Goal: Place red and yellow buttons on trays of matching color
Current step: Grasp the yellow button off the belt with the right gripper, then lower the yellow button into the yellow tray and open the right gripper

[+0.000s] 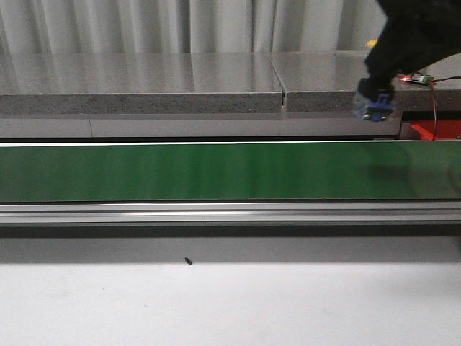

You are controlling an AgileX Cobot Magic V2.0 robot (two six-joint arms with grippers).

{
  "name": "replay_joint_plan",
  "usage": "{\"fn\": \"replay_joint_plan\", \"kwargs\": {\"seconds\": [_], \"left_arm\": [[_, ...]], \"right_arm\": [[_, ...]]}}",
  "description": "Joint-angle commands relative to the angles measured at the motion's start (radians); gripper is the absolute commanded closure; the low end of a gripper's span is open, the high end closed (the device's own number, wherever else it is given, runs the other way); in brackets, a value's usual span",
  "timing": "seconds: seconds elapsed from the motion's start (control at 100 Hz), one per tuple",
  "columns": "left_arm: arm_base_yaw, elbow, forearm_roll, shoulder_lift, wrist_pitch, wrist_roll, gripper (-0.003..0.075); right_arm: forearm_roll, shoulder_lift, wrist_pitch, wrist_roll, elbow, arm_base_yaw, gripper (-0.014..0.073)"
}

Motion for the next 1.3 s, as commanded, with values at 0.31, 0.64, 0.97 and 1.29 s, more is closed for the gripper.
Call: {"fn": "replay_joint_plan", "kwargs": {"seconds": [0.31, 0.64, 0.97, 1.29], "left_arm": [[-0.01, -0.023, -0.016, 0.008, -0.069, 0.002, 0.0739], [-0.01, -0.023, -0.016, 0.008, -0.069, 0.002, 0.0739], [-0.01, -0.023, -0.016, 0.008, -0.069, 0.002, 0.0739], [-0.01, -0.023, -0.016, 0.008, -0.069, 0.002, 0.0739]], "right_arm": [[0.019, -0.15, 0.017, 0.087, 0.028, -0.425, 0.0632], [0.019, -0.15, 0.042, 0.175, 0.031, -0.722, 0.0632], [0.02, -0.136, -0.074, 0.251, 0.144, -0.865, 0.0632], [0.033, -0.051, -0.216, 0.255, 0.221, -0.866, 0.0632]]}}
